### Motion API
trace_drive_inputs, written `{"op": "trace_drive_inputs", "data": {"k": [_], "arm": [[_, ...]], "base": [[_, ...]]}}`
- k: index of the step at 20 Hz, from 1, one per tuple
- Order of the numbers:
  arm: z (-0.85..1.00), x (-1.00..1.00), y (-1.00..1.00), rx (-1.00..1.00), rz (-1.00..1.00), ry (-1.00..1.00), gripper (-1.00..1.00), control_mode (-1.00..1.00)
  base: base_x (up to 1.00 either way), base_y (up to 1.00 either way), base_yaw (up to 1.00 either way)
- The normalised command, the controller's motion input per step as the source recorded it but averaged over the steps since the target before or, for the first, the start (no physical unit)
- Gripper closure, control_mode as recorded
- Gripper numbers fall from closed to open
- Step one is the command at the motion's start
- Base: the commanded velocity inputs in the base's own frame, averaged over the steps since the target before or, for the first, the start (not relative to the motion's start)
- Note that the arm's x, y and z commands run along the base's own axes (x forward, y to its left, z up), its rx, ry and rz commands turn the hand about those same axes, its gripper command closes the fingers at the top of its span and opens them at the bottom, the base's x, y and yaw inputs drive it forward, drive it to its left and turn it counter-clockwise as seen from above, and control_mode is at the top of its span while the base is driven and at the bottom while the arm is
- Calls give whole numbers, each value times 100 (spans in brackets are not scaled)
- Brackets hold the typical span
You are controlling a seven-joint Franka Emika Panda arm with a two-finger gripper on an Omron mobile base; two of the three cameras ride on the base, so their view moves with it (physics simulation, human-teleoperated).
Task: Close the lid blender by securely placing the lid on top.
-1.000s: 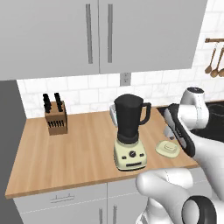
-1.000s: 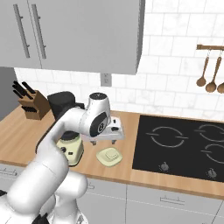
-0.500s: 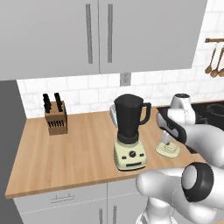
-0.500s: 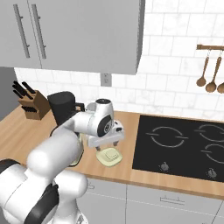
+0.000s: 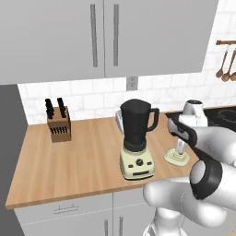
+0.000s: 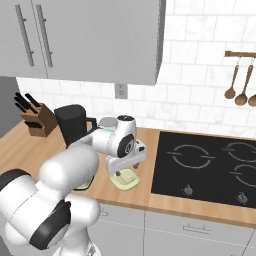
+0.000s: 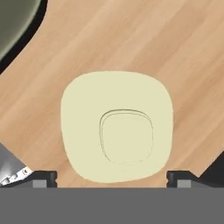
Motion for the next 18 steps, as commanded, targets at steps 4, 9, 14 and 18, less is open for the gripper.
{"op": "trace_drive_inputs", "data": {"k": [4,9,14,18], "arm": [[-46,0,0,0,9,5,-100,-100],[-35,15,0,0,3,2,-100,-100],[-5,10,0,0,2,-1,-100,-100],[-16,2,0,0,2,0,-100,-100]], "base": [[0,0,0],[0,0,0],[0,0,0],[0,0,0]]}}
